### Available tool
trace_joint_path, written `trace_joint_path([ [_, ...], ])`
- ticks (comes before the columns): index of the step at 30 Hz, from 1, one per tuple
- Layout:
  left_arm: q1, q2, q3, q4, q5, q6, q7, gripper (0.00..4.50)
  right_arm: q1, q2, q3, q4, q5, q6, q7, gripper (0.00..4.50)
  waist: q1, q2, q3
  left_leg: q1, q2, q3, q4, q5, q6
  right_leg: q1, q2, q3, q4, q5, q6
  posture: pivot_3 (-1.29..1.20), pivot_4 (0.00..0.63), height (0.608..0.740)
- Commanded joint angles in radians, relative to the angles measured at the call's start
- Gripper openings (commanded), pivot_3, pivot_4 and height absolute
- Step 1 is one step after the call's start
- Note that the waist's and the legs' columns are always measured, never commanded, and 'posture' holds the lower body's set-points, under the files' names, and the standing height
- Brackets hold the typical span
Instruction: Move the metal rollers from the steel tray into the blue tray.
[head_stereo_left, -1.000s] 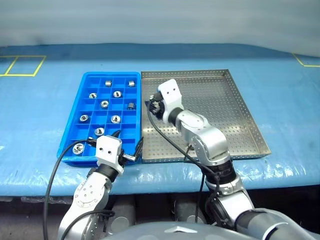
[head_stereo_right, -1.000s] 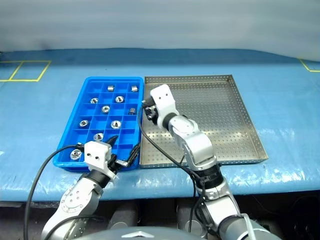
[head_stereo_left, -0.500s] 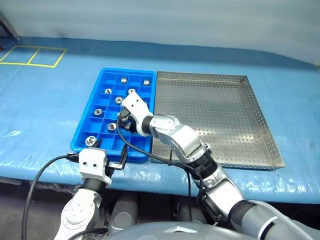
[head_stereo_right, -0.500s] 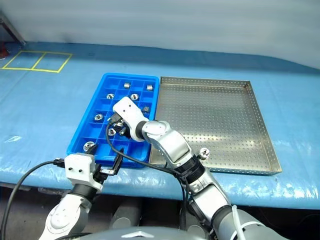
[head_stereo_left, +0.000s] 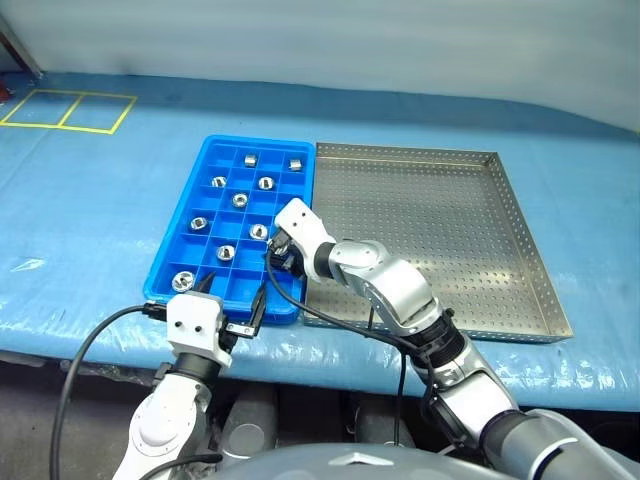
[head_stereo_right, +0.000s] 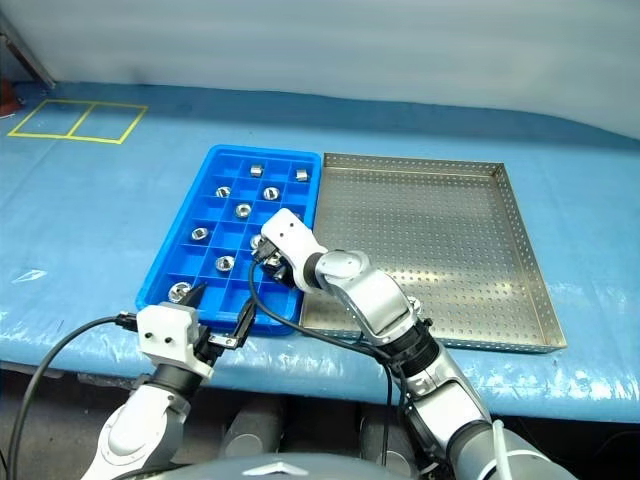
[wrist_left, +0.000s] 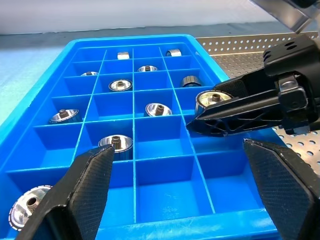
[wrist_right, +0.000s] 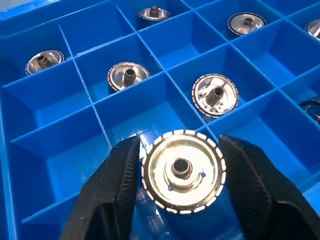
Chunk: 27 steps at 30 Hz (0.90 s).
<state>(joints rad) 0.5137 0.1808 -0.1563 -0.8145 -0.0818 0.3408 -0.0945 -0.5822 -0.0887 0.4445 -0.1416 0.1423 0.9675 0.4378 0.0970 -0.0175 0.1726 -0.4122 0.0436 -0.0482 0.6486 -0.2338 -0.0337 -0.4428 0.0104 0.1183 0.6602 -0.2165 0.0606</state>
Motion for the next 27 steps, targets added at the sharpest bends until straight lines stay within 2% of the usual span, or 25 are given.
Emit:
trace_joint_path([
  [1, -0.011, 0.005, -0.007, -0.022, -0.003, -0.003, -0.015, 4.5, 0.007, -0.002, -0.015, -0.032, 0.005, 0.006, -0.003, 3.73, -0.001, 0.0, 0.0, 0.0, 0.0, 0.0, 0.0, 0.0, 0.0, 0.0, 0.0, 0.0, 0.0, 0.0, 0.0, 0.32, 0.15, 0.74],
  [3, -0.019, 0.008, -0.009, -0.018, -0.007, 0.002, -0.023, 4.5, 0.012, -0.002, -0.031, -0.044, 0.003, 0.011, -0.019, 4.38, -0.001, 0.0, 0.0, 0.0, 0.0, 0.0, 0.001, 0.0, 0.0, 0.0, 0.0, 0.0, 0.0, 0.0, 0.0, 0.3, 0.15, 0.74],
  [4, -0.025, 0.009, -0.009, -0.015, -0.008, 0.004, -0.028, 4.5, 0.014, -0.004, -0.042, -0.052, 0.002, 0.012, -0.027, 4.47, -0.001, 0.0, 0.0, 0.0, 0.0, 0.0, 0.001, 0.0, 0.0, 0.0, 0.0, 0.0, 0.0, 0.0, 0.0, 0.3, 0.15, 0.74],
  [11, -0.102, 0.036, -0.016, 0.024, -0.036, 0.031, -0.087, 4.5, 0.036, -0.04, -0.2, -0.161, 0.002, 0.076, -0.108, 4.47, -0.014, 0.0, 0.0, 0.0, 0.0, 0.0, 0.001, 0.0, 0.0, 0.0, 0.0, 0.0, 0.0, 0.0, 0.0, 0.16, 0.15, 0.74],
  [19, -0.219, 0.067, -0.064, 0.101, -0.062, 0.059, -0.172, 4.5, 0.086, -0.132, -0.334, -0.338, 0.01, 0.292, -0.178, 4.47, -0.099, 0.0, -0.001, 0.0, 0.0, 0.001, 0.0, 0.0, 0.0, 0.0, 0.0, 0.001, 0.0, 0.0, 0.001, 0.03, 0.15, 0.74],
  [22, -0.241, 0.068, -0.072, 0.122, -0.069, 0.058, -0.19, 4.5, 0.099, -0.136, -0.352, -0.388, 0.019, 0.378, -0.193, 4.47, -0.139, 0.001, -0.001, 0.0, 0.0, 0.001, 0.0, 0.0, 0.0, 0.0, 0.0, 0.001, 0.001, 0.001, 0.001, -0.01, 0.15, 0.74],
  [27, -0.262, 0.064, -0.08, 0.15, -0.072, 0.051, -0.209, 4.5, 0.122, -0.12, -0.387, -0.473, 0.041, 0.556, -0.208, 4.47, -0.173, 0.001, -0.001, 0.001, 0.0, 0.001, 0.002, 0.0, 0.0, 0.001, 0.0, 0.002, 0.002, 0.002, 0.003, -0.04, 0.15, 0.74],
])
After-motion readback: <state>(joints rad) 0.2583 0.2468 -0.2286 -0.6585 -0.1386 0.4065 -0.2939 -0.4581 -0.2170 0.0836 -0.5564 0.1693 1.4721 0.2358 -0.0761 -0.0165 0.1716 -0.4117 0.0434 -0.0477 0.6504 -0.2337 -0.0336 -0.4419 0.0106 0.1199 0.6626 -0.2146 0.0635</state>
